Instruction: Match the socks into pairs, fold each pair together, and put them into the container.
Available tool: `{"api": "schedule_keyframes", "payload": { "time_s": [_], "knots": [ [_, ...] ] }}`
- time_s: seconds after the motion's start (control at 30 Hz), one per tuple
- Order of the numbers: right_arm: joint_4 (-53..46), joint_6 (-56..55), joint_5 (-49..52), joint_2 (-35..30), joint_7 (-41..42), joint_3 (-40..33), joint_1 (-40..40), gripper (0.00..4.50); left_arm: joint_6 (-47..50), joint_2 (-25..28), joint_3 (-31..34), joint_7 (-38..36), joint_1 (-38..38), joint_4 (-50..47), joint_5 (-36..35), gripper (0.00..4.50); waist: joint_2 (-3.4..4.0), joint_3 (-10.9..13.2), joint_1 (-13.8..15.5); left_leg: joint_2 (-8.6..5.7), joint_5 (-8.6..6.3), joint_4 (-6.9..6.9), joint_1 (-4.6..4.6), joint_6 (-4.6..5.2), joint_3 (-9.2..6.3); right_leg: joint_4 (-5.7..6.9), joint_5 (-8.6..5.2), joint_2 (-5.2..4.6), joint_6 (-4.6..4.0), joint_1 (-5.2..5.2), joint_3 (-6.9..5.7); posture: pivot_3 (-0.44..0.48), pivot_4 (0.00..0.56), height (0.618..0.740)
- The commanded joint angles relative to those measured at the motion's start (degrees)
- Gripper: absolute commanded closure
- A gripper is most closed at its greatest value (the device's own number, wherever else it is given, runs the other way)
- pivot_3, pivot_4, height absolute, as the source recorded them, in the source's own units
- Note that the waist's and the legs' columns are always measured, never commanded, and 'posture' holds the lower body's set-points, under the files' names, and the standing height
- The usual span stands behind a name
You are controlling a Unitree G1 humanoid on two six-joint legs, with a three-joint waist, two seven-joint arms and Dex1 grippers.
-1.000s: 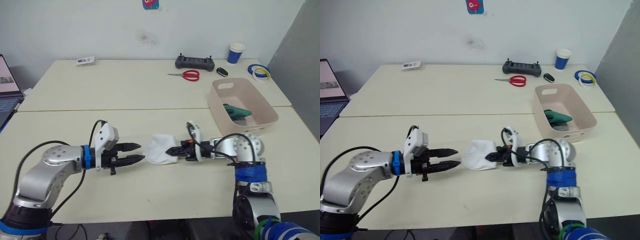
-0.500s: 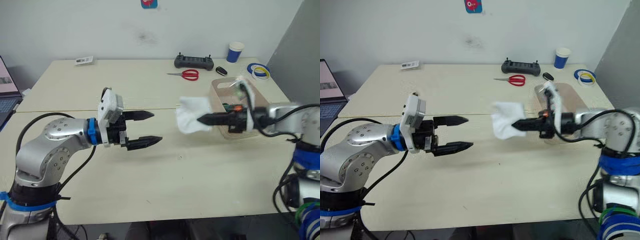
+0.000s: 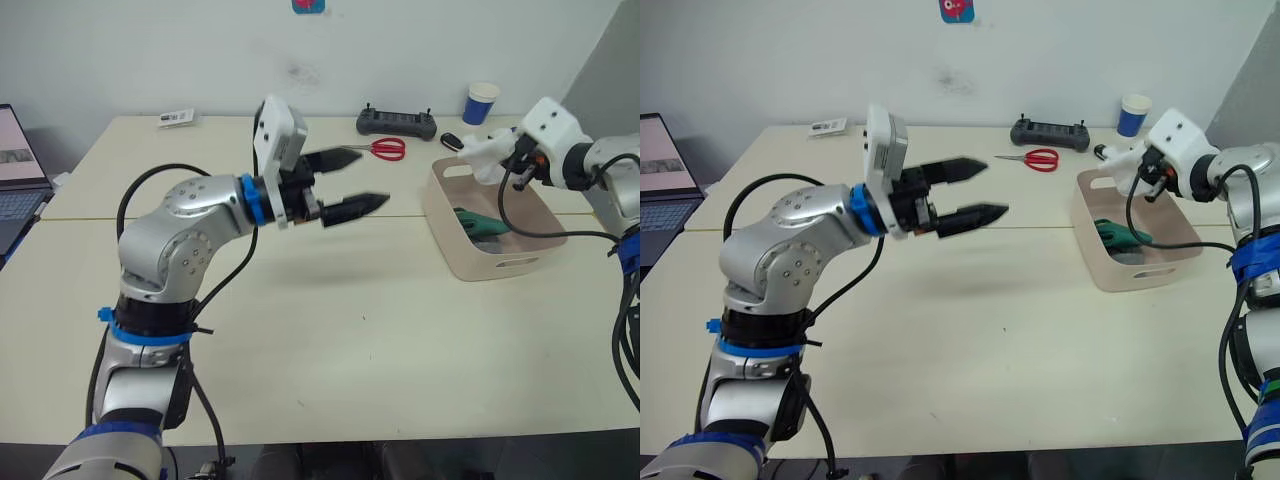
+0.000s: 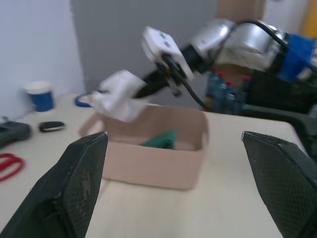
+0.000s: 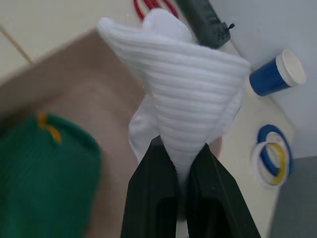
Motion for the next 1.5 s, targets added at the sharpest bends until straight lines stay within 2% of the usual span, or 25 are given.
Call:
{"api": "schedule_keyframes", "payload": {
  "time_s": [0.03, 0.17, 0.3, 0.43, 0.5, 0.57, 0.77, 1.0, 1.13, 1.27, 1.33, 1.4, 1.5],
  "knots": [
    [3.89, -9.93, -5.69, 0.13, -0.17, 0.55, -1.40, 4.50, -2.70, -0.17, -1.19, -0.01, -1.44, -0.13, 2.91, 0.01, 0.01, 0.01, 0.02, 0.01, 0.00, -0.02, 0.00, 0.00, 0.00, -0.01, -0.01, -0.05, 0.01, 0.00, 0.00, 0.000, 0.150, 0.740],
    [2.58, -17.97, -9.54, -1.01, 7.87, 2.55, 2.21, 4.50, -1.87, -0.07, -2.68, -2.72, -2.56, -1.07, 2.34, 0.01, 0.03, 0.02, 0.33, 0.02, 0.01, -0.01, 0.00, -0.01, -0.02, 0.02, -0.01, -0.11, 0.00, 0.00, -0.05, 0.000, 0.150, 0.740],
    [0.72, -19.81, -9.82, -1.48, 14.57, 1.06, 3.82, 4.50, -2.19, 0.91, -4.28, -5.51, -1.79, -1.42, 3.26, 0.01, 0.06, 0.03, 0.42, -0.09, 0.01, 0.08, 0.03, -0.02, -0.02, 0.14, -0.01, -0.10, 0.00, 0.04, -0.06, 0.000, 0.150, 0.740],
    [-0.33, -20.27, -10.18, -2.24, 18.60, -0.11, 4.06, 3.30, -4.20, 1.13, -5.35, -7.24, -1.68, 0.06, 5.24, 0.00, 0.07, 0.03, 0.41, -0.09, 0.02, 0.15, 0.08, -0.03, -0.03, 0.21, 0.01, -0.10, 0.00, 0.10, -0.06, 0.000, 0.150, 0.740],
    [-0.61, -18.69, -9.50, -2.25, 19.96, -1.34, 3.43, 2.54, -4.53, 1.06, -5.33, -7.94, -1.75, 0.58, 5.59, 0.00, 0.07, 0.03, 0.41, -0.09, 0.02, 0.17, 0.10, -0.03, -0.05, 0.23, 0.01, -0.10, 0.00, 0.12, -0.07, 0.000, 0.150, 0.740],
    [-0.74, -18.58, -9.69, -2.69, 20.73, -2.14, 2.48, 2.07, -4.82, 1.43, -5.55, -9.08, -1.50, 0.89, 5.90, 0.00, 0.07, 0.03, 0.41, -0.09, 0.02, 0.18, 0.11, -0.03, -0.04, 0.25, 0.01, -0.10, 0.00, 0.12, -0.06, 0.000, 0.150, 0.740],
    [-0.14, -18.04, -10.42, -4.79, 22.41, -4.24, -1.18, 0.08, -5.54, 2.57, -5.25, -11.08, 0.32, 0.34, 7.06, 0.00, 0.09, 0.05, 0.47, -0.08, 0.02, 0.16, 0.11, -0.02, -0.05, 0.24, 0.01, -0.10, -0.01, 0.12, -0.07, 0.000, 0.150, 0.740],
    [-4.52, -7.12, -3.87, -4.76, 27.10, -11.37, -3.96, 0.03, -7.45, 5.68, -2.64, -12.34, 1.72, 1.69, 7.91, 0.00, 0.10, 0.05, 0.49, -0.08, 0.02, 0.16, 0.14, -0.02, -0.05, 0.28, 0.01, -0.11, -0.02, 0.12, -0.06, 0.000, 0.150, 0.740],
    [-18.91, 7.03, 6.32, -1.94, 28.79, -18.43, 0.92, 0.03, -9.51, 9.26, 0.11, -11.42, 6.75, 2.00, 9.71, 0.00, 0.12, 0.05, 0.09, -0.01, 0.02, 0.15, 0.24, -0.02, -0.02, 0.42, 0.01, -0.13, -0.02, 0.12, 0.00, 0.000, 0.150, 0.740],
    [-43.65, 21.39, 16.98, 7.76, 17.83, -25.96, 16.66, 0.03, -10.22, 12.91, 4.92, -8.12, 16.57, -0.33, 11.17, 0.00, 0.02, -0.03, -0.05, 0.17, 0.00, 0.10, 0.51, 0.01, -0.27, 0.53, -0.06, -0.01, -0.11, 0.34, -0.10, 0.000, 0.150, 0.740],
    [-55.00, 26.08, 18.69, 13.70, 10.77, -26.19, 24.96, 0.03, -10.49, 13.36, 7.77, -4.93, 22.58, -2.55, 12.04, 0.00, 0.02, -0.03, 0.13, 0.16, 0.02, 0.10, 0.49, 0.00, -0.36, 0.66, -0.07, -0.02, -0.12, 0.34, -0.10, 0.000, 0.150, 0.740],
    [-61.64, 27.76, 18.33, 17.06, 6.16, -25.36, 30.15, 0.03, -11.46, 13.46, 9.34, -2.42, 26.94, -4.46, 13.30, 0.00, 0.06, 0.00, 0.38, 0.14, 0.02, 0.20, 0.43, -0.01, -0.38, 0.93, -0.14, -0.04, -0.07, 0.23, -0.07, 0.000, 0.150, 0.740],
    [-65.28, 28.75, 17.84, 18.59, 2.45, -24.76, 32.81, 0.03, -12.12, 13.45, 10.01, -0.63, 29.42, -5.81, 14.11, 0.00, 0.08, 0.09, 1.48, -0.06, 0.14, 0.23, 0.33, -0.23, -0.36, 1.08, -0.14, -0.13, -0.06, 0.09, -0.10, 0.000, 0.150, 0.740]
  ]
}}
